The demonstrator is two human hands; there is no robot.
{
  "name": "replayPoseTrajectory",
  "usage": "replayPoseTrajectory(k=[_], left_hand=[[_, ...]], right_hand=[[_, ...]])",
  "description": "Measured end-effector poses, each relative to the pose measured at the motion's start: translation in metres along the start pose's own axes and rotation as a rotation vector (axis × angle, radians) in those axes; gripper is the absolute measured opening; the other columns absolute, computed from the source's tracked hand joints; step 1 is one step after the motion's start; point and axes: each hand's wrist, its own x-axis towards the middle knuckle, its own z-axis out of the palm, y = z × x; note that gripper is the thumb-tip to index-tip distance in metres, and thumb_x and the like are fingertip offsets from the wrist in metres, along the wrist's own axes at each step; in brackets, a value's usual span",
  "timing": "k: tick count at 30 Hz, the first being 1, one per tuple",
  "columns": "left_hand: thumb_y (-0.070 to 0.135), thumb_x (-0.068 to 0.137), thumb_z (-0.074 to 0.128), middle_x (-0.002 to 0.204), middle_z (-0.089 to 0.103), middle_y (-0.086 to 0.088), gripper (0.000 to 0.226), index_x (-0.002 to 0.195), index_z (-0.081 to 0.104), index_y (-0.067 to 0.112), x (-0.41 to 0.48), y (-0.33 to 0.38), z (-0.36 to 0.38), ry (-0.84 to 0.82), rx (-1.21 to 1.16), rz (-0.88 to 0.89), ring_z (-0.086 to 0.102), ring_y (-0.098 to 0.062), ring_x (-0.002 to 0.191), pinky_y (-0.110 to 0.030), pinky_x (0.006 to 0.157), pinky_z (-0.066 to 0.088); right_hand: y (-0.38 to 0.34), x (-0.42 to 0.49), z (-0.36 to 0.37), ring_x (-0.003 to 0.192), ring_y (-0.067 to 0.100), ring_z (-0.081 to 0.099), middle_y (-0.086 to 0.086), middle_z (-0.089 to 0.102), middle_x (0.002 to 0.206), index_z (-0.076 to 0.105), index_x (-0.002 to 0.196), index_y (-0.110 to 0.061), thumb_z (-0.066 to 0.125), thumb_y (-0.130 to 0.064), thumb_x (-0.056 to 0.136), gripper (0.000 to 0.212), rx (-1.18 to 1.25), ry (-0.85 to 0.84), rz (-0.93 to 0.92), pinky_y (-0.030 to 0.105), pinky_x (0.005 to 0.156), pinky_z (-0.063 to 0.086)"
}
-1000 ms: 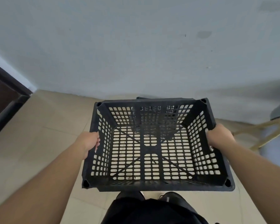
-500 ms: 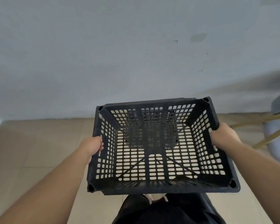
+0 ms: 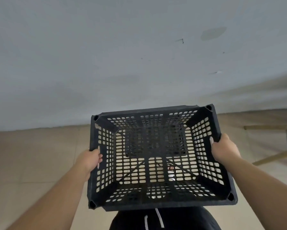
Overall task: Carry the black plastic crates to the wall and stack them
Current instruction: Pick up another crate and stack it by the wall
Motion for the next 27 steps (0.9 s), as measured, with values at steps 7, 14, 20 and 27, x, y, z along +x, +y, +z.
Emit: replayPoseTrajectory(k=[7,14,20,27], left_hand=[[0.026,0.105,0.049,0.100,0.070,-0.008,0.030,0.117,0.065,0.004,0.066,0.011,0.026,-0.020,0.013,-0.036,0.065,-0.019,0.088,-0.037,0.081,0.044],[0.031,0.105,0.049,0.098,0.071,-0.008,0.033,0.117,0.065,0.005,0.127,0.013,0.044,-0.103,0.007,-0.086,0.065,-0.018,0.087,-0.033,0.078,0.044],[0.035,0.104,0.050,0.102,0.074,-0.009,0.033,0.112,0.068,0.009,0.183,0.024,0.061,-0.126,-0.032,-0.116,0.068,-0.022,0.092,-0.049,0.104,0.049],[0.037,0.106,0.046,0.097,0.069,-0.010,0.035,0.105,0.066,0.009,0.244,0.032,0.103,-0.094,0.018,-0.051,0.064,-0.023,0.087,-0.045,0.097,0.052]], right_hand=[[-0.021,0.046,0.032,0.074,0.025,0.056,0.012,0.058,0.100,0.044,0.132,-0.008,0.043,-0.014,0.099,0.033,-0.024,-0.035,0.073,0.036,0.064,0.047],[-0.042,0.079,0.067,0.076,0.025,0.059,0.012,0.060,0.100,0.046,0.132,-0.007,0.047,-0.013,0.100,0.033,-0.048,-0.014,0.138,0.038,0.066,0.053],[-0.062,0.123,0.098,0.075,0.023,0.056,0.010,0.057,0.099,0.047,0.133,-0.007,0.048,-0.014,0.100,0.034,-0.092,-0.001,0.119,0.034,0.064,0.046],[-0.064,0.189,0.137,0.079,0.029,0.058,0.013,0.058,0.102,0.047,0.131,-0.007,0.044,-0.015,0.099,0.033,-0.082,0.013,0.106,0.032,0.062,0.046]])
